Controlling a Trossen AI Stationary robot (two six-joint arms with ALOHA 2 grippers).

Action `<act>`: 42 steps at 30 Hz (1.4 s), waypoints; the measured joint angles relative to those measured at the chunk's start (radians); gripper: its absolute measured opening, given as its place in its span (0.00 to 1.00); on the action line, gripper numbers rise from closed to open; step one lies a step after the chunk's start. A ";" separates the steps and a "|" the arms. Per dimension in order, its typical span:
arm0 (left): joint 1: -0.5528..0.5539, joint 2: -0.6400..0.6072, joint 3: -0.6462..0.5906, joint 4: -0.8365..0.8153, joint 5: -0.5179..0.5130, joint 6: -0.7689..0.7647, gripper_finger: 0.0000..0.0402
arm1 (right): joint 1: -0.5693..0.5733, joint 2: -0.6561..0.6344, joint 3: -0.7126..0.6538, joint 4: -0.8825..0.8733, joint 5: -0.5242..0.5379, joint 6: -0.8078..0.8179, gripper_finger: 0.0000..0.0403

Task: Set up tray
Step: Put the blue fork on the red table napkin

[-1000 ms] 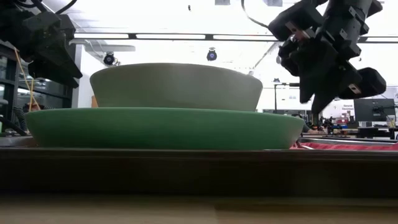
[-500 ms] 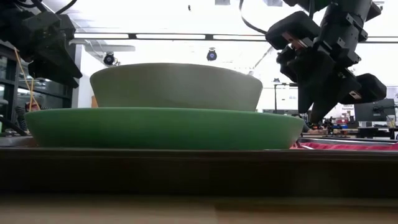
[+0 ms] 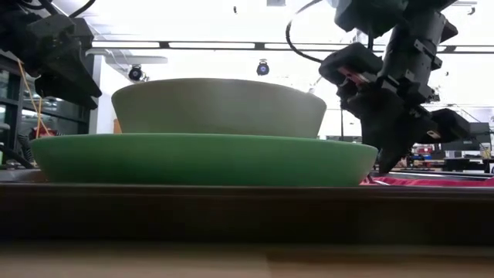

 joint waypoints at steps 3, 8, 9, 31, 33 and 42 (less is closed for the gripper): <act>0.000 0.000 0.000 0.000 0.001 0.000 0.70 | -0.009 0.001 0.000 0.005 0.000 -0.004 0.21; 0.000 0.000 0.000 0.000 0.001 0.000 0.70 | -0.021 0.009 0.000 0.005 -0.001 -0.011 0.21; 0.000 0.000 0.000 0.000 0.001 0.000 0.70 | -0.022 0.012 0.000 0.004 -0.006 -0.012 0.21; 0.000 0.000 0.000 -0.001 0.001 0.000 0.70 | -0.052 0.038 0.000 0.015 -0.054 -0.053 0.21; 0.000 0.000 0.000 -0.001 0.001 0.000 0.70 | -0.053 0.038 0.000 0.015 -0.064 -0.053 0.21; 0.000 0.000 0.000 -0.001 0.001 0.000 0.70 | -0.052 0.038 0.000 -0.002 -0.068 -0.036 0.21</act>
